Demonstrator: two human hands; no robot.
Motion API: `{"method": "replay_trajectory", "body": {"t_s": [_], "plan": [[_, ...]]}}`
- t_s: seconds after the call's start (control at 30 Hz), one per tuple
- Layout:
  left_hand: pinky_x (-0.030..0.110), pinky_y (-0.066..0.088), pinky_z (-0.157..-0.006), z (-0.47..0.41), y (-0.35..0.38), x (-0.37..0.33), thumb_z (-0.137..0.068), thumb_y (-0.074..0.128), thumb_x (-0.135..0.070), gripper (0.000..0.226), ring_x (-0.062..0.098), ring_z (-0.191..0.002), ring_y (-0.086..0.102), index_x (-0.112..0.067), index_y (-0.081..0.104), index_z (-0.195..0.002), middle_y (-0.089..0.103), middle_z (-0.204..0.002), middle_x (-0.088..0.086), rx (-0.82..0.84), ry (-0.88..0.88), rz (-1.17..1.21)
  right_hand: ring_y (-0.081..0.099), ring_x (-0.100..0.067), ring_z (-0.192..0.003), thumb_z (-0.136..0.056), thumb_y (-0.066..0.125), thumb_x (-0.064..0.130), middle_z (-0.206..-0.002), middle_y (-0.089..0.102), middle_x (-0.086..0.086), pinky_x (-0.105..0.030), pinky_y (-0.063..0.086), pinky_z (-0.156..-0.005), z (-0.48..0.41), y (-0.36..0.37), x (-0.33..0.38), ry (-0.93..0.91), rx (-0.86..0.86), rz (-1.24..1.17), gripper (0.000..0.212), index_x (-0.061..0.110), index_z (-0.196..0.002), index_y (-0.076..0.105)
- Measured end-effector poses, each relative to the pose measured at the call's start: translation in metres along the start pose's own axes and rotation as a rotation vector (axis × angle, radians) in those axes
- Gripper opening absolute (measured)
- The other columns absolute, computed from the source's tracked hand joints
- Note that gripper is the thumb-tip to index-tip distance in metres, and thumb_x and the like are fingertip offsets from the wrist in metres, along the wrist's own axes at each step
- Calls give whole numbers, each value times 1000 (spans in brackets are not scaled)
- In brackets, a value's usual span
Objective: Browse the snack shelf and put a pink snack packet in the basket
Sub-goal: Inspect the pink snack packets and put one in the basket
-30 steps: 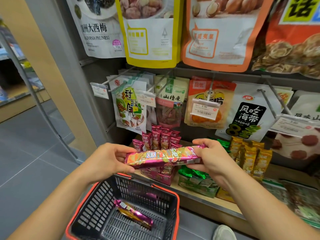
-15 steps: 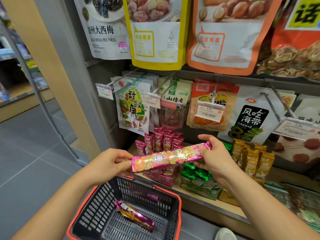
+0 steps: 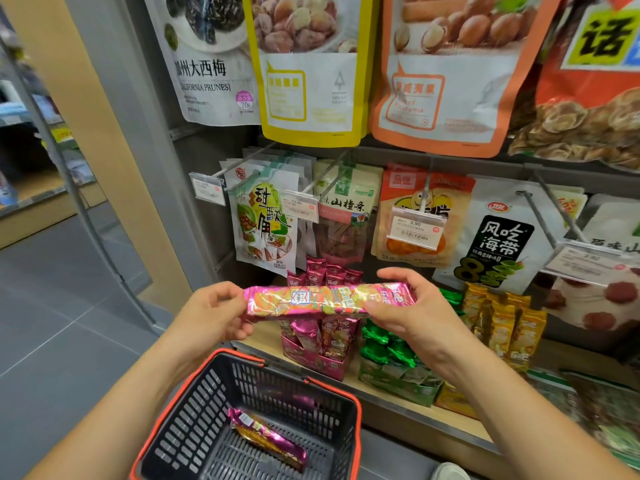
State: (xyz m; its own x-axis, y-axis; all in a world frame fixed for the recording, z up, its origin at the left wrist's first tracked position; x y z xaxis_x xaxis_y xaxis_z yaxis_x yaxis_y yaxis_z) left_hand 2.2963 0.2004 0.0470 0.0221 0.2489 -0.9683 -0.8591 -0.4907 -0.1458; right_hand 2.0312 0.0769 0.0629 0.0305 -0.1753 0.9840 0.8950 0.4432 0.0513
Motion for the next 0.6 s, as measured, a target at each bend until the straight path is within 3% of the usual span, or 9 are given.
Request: {"method": "replay_trajectory", "body": {"t_s": [0.13, 0.27, 0.37, 0.5, 0.6], "plan": [[26, 46, -45, 1, -10, -17, -86, 59, -1, 13, 15, -43, 56, -10, 53, -78, 64, -53, 11, -158, 144, -326, 66, -8, -79, -68, 87, 13, -99, 66, 2, -21, 54, -58, 5, 2, 15, -130, -4, 272, 38, 36, -89, 66], [22, 38, -42, 0, -10, -24, -82, 58, 1, 33, 7, -39, 47, -31, 64, -89, 62, -50, 1, -170, 162, -422, 65, -6, -72, -66, 89, 13, -98, 65, 3, -17, 50, -57, 7, 12, 16, -126, 90, 391, 42, 35, -93, 65], [21, 32, -42, 0, -3, -19, -87, 54, -4, 38, 4, -38, 43, -38, 70, -85, 63, -51, -11, -90, 110, -591, 72, -12, -72, -69, 86, 14, -97, 67, -2, -23, 57, -59, 9, 17, 17, -106, 110, 355, 36, 24, -96, 67], [30, 35, -57, -3, 3, -11, -88, 56, -4, 28, 17, -55, 48, -27, 70, -82, 71, -68, 5, -47, 49, -608, 73, -22, -66, -69, 86, 21, -93, 70, -9, -24, 56, -54, 9, 9, 23, -97, 31, 281, 39, 16, -100, 63], [32, 45, -56, -6, 1, -10, -86, 61, -11, 16, 16, -58, 59, -26, 65, -83, 70, -68, 1, -92, 50, -697, 74, -23, -79, -77, 78, 11, -101, 70, -13, -24, 58, -62, 8, 11, 23, -75, 53, 99, 30, 12, -104, 65]]}}
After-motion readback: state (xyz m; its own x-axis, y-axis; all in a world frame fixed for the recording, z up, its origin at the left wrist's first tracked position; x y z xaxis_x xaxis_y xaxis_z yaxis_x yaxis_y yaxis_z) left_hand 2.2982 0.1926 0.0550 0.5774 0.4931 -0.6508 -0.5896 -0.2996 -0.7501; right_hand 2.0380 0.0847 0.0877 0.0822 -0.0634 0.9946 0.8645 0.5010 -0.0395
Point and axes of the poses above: each hand's wrist, its own z-axis away from the middle knuckle, its own y-axis out of the palm, x = y × z, the point moved 10 cm from there along -z, towards the middle knuckle
